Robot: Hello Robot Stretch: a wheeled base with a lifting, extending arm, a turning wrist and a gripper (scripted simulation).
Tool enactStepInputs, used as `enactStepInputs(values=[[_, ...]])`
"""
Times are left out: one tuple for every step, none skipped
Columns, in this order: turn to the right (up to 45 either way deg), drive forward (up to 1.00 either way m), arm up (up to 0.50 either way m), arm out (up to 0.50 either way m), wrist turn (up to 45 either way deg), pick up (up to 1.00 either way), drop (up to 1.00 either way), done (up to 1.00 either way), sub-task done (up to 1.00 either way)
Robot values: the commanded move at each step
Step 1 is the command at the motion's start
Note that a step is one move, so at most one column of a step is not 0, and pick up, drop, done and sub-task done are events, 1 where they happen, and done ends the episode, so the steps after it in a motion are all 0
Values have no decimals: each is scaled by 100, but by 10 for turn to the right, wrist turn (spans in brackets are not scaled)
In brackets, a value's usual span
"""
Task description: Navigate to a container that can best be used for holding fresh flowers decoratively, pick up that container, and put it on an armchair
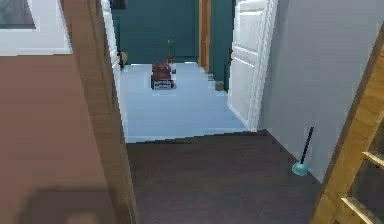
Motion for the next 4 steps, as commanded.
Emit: enactStepInputs(values=[[0,100,0,0,0,0,0,0,0],[0,100,0,0,0,0,0,0,0],[0,100,0,0,0,0,0,0,0],[0,100,0,0,0,0,0,0,0]])
